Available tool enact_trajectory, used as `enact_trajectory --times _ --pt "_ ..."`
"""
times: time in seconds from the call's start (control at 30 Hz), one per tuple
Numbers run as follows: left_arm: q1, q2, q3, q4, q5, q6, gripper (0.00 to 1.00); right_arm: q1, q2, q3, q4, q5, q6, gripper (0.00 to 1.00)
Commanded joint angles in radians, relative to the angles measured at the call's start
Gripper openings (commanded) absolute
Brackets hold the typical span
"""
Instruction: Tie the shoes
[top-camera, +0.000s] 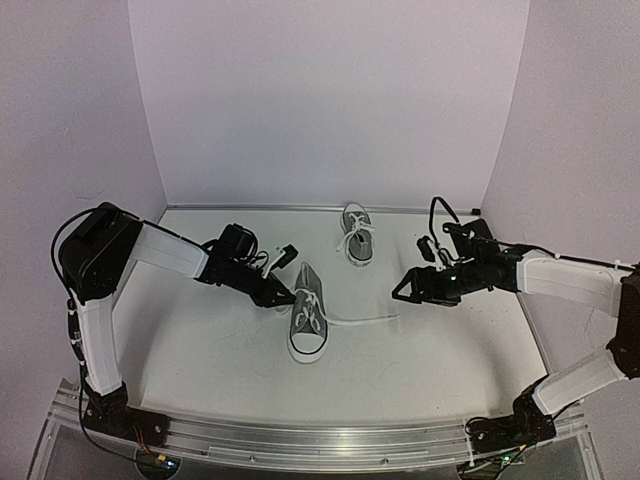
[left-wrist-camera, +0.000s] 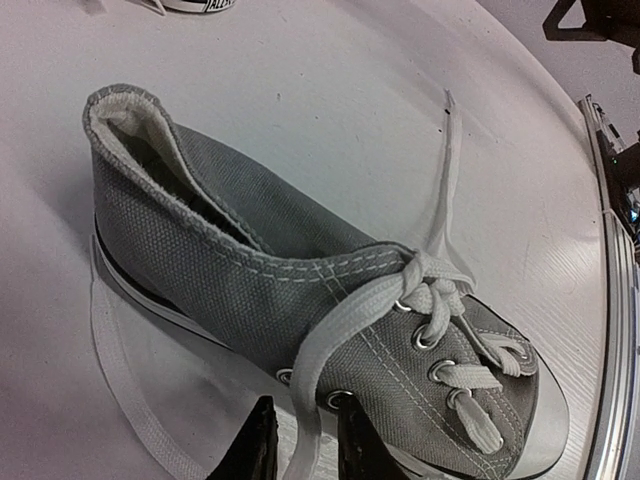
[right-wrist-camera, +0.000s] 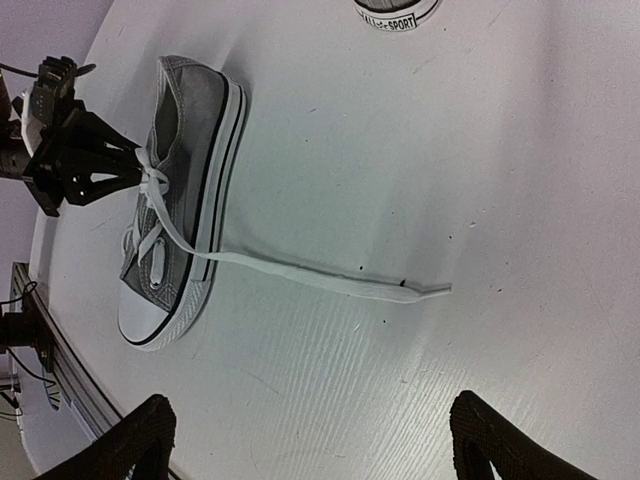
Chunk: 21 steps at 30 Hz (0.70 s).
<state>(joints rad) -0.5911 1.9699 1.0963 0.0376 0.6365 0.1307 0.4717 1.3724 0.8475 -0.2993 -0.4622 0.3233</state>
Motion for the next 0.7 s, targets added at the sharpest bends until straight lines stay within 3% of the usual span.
enact_trajectory --times 0.0,0.23,0.4,0.67 --pt "-0.006 0.012 0.051 -0.011 0.006 0.01 0.17 -0.002 -0.009 -0.01 0.015 -0.002 0.006 0.92" --pt "-0.006 -0.017 0.05 -0.021 -0.019 0.001 0.0 -0.003 -0.008 -0.02 0.014 0.0 0.011 0.91" --pt "-0.015 -0.092 0.04 -0.031 -0.037 -0.001 0.0 -0.003 -0.008 -0.052 0.014 0.011 0.038 0.89" --pt "-0.046 -0.195 0.007 0.017 -0.042 -0.011 0.0 -0.002 0.076 -0.08 0.015 0.047 0.103 0.73"
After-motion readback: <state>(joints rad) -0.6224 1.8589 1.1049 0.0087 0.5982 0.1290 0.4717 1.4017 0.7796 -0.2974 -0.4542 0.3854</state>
